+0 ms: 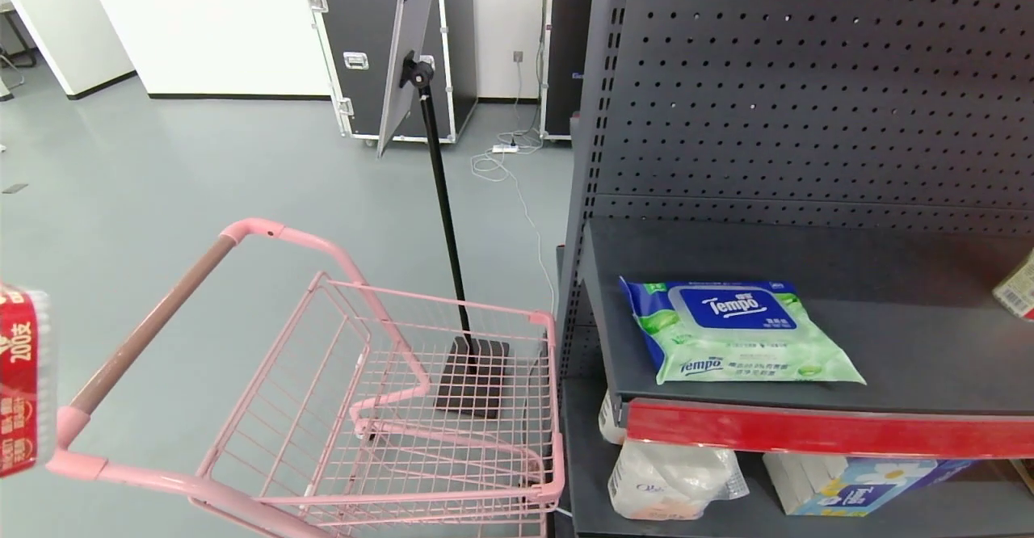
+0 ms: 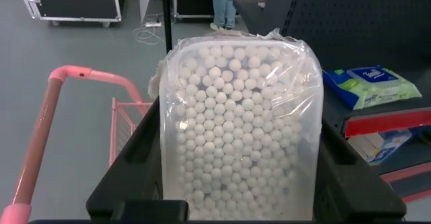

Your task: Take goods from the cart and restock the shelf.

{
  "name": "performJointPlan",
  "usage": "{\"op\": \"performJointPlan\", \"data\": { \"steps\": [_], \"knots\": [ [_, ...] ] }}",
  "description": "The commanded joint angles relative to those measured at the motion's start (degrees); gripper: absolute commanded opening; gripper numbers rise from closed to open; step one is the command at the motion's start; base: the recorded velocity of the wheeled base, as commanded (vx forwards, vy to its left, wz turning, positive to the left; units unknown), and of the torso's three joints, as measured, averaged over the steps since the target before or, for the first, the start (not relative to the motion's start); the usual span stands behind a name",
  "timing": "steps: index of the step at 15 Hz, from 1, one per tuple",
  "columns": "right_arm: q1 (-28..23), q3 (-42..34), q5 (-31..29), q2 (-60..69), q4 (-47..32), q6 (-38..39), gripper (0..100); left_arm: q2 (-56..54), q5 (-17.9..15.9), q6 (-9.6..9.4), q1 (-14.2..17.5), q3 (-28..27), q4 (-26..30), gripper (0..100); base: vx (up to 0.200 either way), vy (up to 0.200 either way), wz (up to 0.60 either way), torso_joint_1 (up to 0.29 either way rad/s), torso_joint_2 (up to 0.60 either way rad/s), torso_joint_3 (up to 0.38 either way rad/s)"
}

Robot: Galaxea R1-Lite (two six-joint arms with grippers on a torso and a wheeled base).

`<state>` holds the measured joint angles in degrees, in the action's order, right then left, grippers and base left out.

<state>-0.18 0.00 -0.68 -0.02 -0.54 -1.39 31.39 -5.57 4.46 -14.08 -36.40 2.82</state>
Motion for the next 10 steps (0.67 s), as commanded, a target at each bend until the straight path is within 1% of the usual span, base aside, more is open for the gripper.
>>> {"op": "performJointPlan", "data": {
  "steps": [1,5,7,8,10],
  "knots": [
    [0.0,0.0,0.0,0.0,0.0,0.0,100,0.6,0.0,0.02,0.0,-0.1,-0.2,0,0.000,0.000,0.00,0.149,-0.36,-0.232],
    [0.0,0.0,0.0,0.0,0.0,0.0,100,0.1,0.1,-0.16,0.1,-0.1,-0.2,0,0.000,0.000,0.00,0.144,-0.35,-0.196],
    [0.0,0.0,0.0,0.0,0.0,0.0,100,0.1,0.2,-1.12,0.1,0.1,-0.2,0,0.000,0.000,0.00,0.029,-0.06,-0.041],
    [0.0,0.0,0.0,0.0,0.0,0.0,100,0.0,0.2,-1.21,0.1,0.2,-0.2,0,0.000,0.000,0.00,0.000,0.00,0.000],
    [0.0,0.0,0.0,0.0,0.0,0.0,100,0.0,0.2,-2.53,0.1,0.3,-0.2,0,0.000,-0.200,0.00,0.007,0.00,0.000]
  ]
}}
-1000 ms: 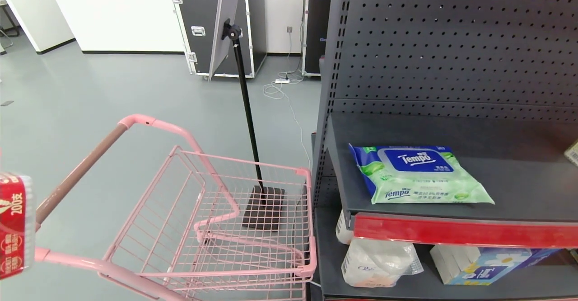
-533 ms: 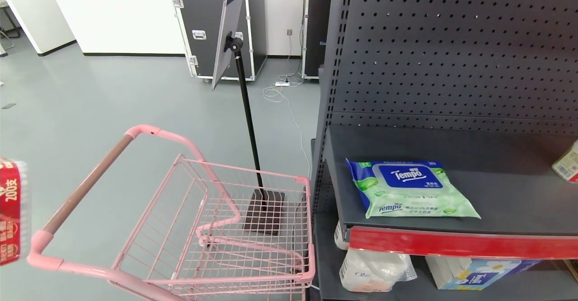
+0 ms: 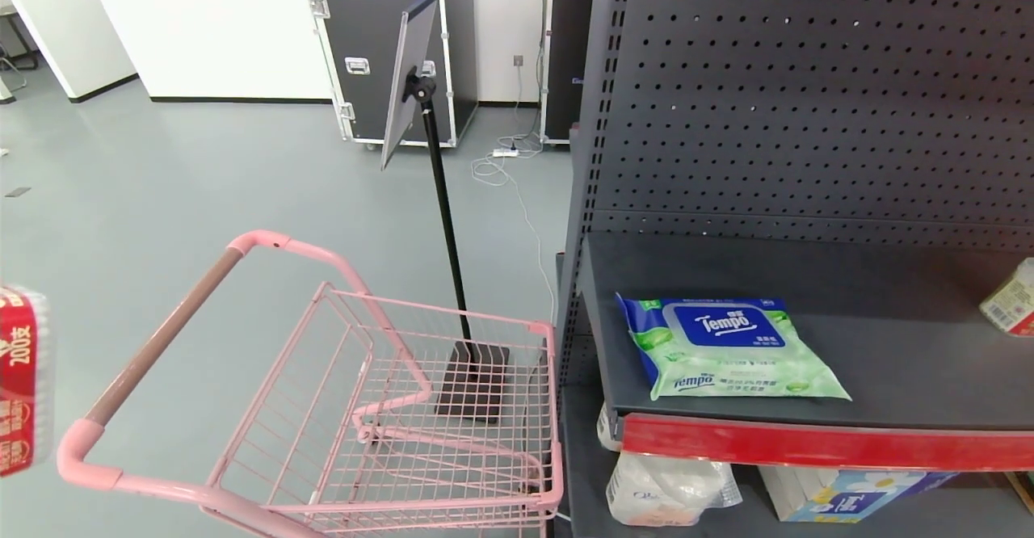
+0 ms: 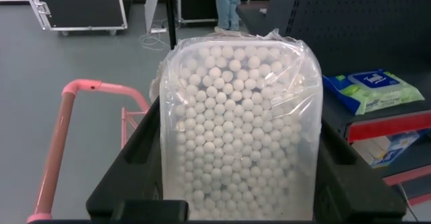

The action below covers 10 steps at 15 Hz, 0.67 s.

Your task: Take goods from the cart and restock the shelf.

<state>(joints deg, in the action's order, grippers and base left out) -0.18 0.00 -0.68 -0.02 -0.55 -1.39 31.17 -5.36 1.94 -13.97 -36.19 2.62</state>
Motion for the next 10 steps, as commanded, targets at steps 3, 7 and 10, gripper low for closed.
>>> {"op": "performJointPlan", "data": {
  "steps": [3,7,10],
  "knots": [
    [0.0,0.0,0.1,0.0,0.0,-0.1,100,0.1,-0.2,-0.18,0.0,0.2,0.0,0,0.000,-0.200,0.00,0.007,0.00,-0.002],
    [0.0,0.0,0.1,0.0,0.0,-0.1,100,-0.5,-0.3,-0.36,0.0,0.4,0.0,0,0.000,-0.200,0.00,0.002,0.00,0.001],
    [0.0,0.0,0.1,0.0,0.0,-0.1,100,-0.7,-0.2,-0.44,0.0,0.4,0.0,0,0.000,-0.200,0.00,0.002,0.00,0.002]
  ]
}}
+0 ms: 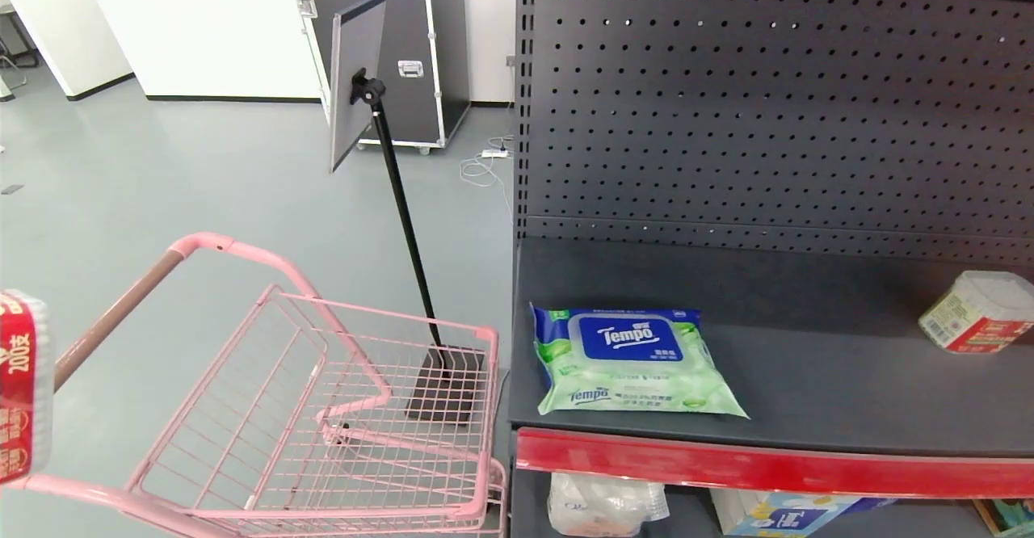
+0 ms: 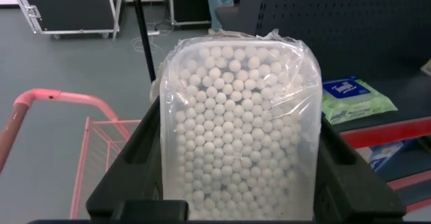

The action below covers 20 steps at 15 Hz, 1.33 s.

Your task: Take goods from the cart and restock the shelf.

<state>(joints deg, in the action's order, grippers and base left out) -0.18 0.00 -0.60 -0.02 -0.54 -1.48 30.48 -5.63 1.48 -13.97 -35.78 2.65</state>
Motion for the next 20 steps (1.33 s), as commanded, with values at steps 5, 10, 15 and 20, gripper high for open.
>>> {"op": "performJointPlan", "data": {
  "steps": [5,10,15,20],
  "knots": [
    [0.0,0.0,0.1,0.0,0.0,0.0,100,-0.3,0.0,-0.51,0.0,0.0,0.1,0,0.000,-0.200,0.00,0.006,0.00,0.000],
    [0.0,0.0,0.1,0.0,0.0,0.0,100,-0.5,0.0,-1.30,0.0,-0.1,0.1,0,0.000,-0.200,0.00,0.004,0.00,0.001],
    [0.0,0.0,0.1,0.0,-0.1,0.0,100,-1.2,-0.2,-1.74,-0.1,0.0,0.3,0,0.000,-0.200,0.00,0.002,0.00,0.002],
    [0.0,0.0,0.1,0.0,0.0,0.0,100,-1.2,-0.3,-1.74,-0.1,-0.1,0.4,0,0.000,-0.200,0.00,0.004,0.00,0.003]
  ]
}}
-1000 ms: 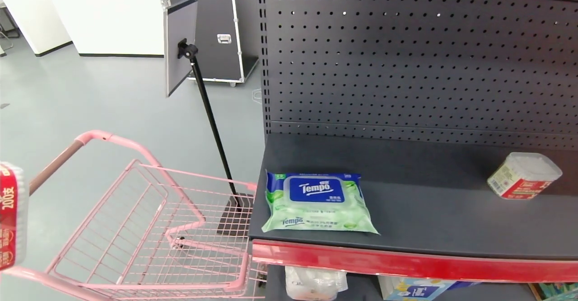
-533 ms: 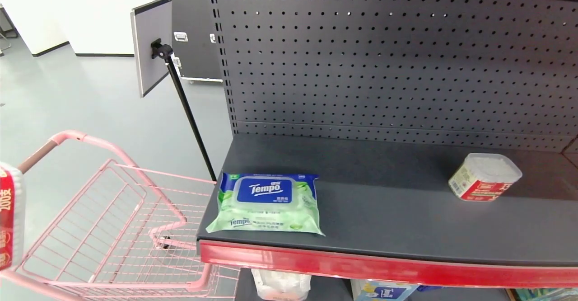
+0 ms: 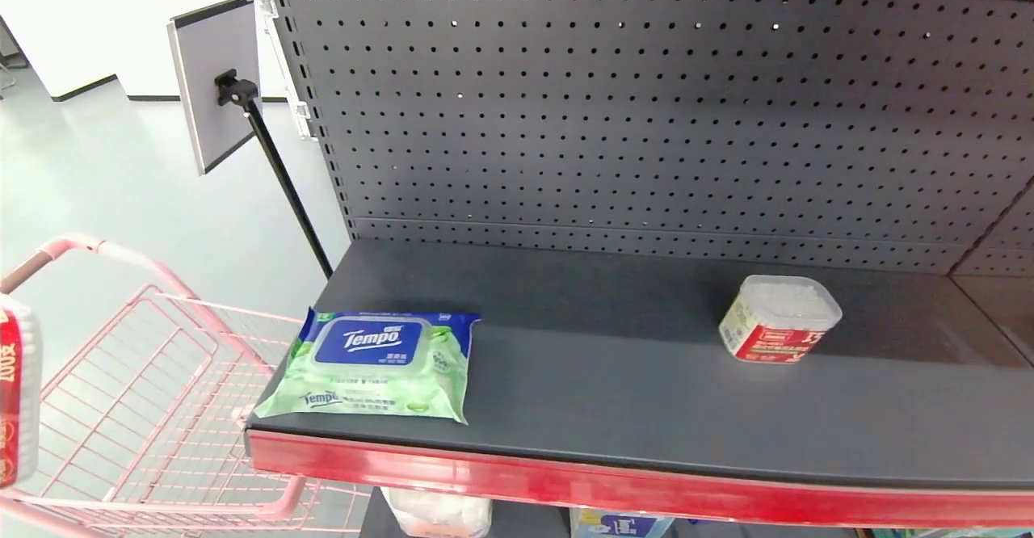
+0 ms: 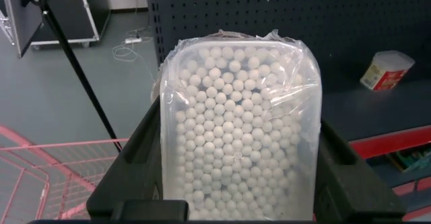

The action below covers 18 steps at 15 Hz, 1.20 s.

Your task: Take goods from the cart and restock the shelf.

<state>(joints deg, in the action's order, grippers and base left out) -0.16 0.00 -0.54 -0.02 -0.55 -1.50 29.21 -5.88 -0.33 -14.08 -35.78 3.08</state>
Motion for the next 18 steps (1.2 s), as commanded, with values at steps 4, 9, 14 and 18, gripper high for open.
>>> {"op": "performJointPlan", "data": {
  "steps": [4,9,14,18],
  "knots": [
    [0.0,0.0,0.0,0.0,0.0,0.0,100,0.4,0.0,-0.73,0.0,-0.1,-0.1,0,0.000,-0.200,0.00,0.002,0.00,0.004],
    [0.0,0.0,0.0,0.0,0.0,0.0,100,0.3,0.0,-0.73,0.0,-0.1,-0.1,0,0.000,-0.200,0.00,0.002,0.01,0.004],
    [0.0,0.0,0.1,-0.1,-0.1,-0.1,100,0.4,0.0,-0.81,0.0,-0.2,-0.1,0,0.000,-0.200,0.00,0.001,0.00,0.003],
    [-0.1,1.9,-0.1,-1.6,0.0,0.0,100,0.7,-0.8,-0.81,-0.1,-0.1,-0.2,0,0.000,-0.100,0.00,0.002,0.00,0.002]
  ]
}}
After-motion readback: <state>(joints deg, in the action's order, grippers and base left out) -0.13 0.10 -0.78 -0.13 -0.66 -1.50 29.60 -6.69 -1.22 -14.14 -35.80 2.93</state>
